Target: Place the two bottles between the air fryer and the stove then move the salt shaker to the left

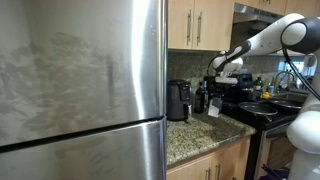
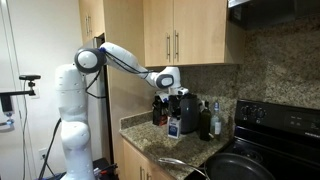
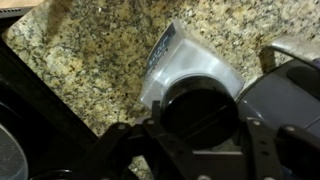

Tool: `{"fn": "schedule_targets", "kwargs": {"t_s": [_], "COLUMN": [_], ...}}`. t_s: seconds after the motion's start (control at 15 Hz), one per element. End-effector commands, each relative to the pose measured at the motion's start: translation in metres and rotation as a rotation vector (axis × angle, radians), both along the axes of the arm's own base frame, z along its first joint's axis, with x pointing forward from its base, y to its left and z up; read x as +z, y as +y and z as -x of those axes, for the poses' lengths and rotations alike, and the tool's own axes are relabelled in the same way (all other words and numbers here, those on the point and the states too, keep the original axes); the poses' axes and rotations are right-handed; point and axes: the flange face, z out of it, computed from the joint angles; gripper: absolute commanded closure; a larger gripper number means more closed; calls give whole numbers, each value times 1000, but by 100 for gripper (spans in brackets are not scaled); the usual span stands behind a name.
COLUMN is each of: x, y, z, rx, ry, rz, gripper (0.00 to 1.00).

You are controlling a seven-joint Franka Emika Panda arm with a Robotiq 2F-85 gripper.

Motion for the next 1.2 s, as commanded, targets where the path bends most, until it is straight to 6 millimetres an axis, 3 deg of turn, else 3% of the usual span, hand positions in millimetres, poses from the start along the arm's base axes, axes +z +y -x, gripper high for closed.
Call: {"fn": "schedule_targets", "kwargs": {"t_s": [0.0, 0.27, 0.4, 0.47, 0.6, 0.67, 0.73, 1.13], "x": [-1, 2, 6, -4, -1, -1, -7, -26], "y": [75, 189, 216, 213, 230, 229, 243, 389], "z": [17, 36, 36, 29, 34, 34, 34, 40], "rx": [194, 426, 517, 447, 495, 501, 545, 877], "ry": [10, 14, -7, 18, 12, 12, 21, 29], "rz": [-34, -33, -60, -37, -48, -47, -50, -7], "gripper": [69, 69, 69, 44, 44, 69, 69, 69]}}
